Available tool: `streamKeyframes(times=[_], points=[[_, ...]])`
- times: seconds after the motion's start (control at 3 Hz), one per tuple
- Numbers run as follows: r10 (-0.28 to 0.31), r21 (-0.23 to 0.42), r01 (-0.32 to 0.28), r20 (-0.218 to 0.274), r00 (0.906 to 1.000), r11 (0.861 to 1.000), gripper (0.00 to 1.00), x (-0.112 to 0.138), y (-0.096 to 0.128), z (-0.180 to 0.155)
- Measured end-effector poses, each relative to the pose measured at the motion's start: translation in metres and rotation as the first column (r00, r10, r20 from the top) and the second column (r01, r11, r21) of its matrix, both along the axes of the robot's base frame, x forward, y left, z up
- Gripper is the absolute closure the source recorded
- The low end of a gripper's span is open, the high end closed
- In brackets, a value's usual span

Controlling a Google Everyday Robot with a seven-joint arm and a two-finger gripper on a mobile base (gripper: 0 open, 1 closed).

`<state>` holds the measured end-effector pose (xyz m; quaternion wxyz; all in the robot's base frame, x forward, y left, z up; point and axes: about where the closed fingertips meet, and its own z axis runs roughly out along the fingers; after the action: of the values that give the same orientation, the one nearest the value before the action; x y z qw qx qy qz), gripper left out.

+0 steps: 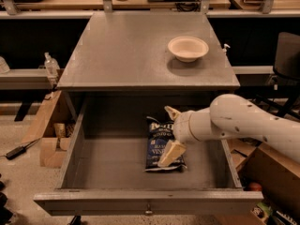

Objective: Pick blue chip bag from top drawer and place on counter

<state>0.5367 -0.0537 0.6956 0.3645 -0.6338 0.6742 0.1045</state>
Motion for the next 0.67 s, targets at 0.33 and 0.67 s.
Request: streamKeyframes(times=[0.33, 0.67], points=[[0.033, -0.056, -0.032, 0.020, 0.9993, 0.998, 0.00, 0.014, 0.007, -0.018], [0.056, -0.141, -0.053, 0.018, 0.9982, 0.989, 0.00, 0.018, 0.007, -0.038]])
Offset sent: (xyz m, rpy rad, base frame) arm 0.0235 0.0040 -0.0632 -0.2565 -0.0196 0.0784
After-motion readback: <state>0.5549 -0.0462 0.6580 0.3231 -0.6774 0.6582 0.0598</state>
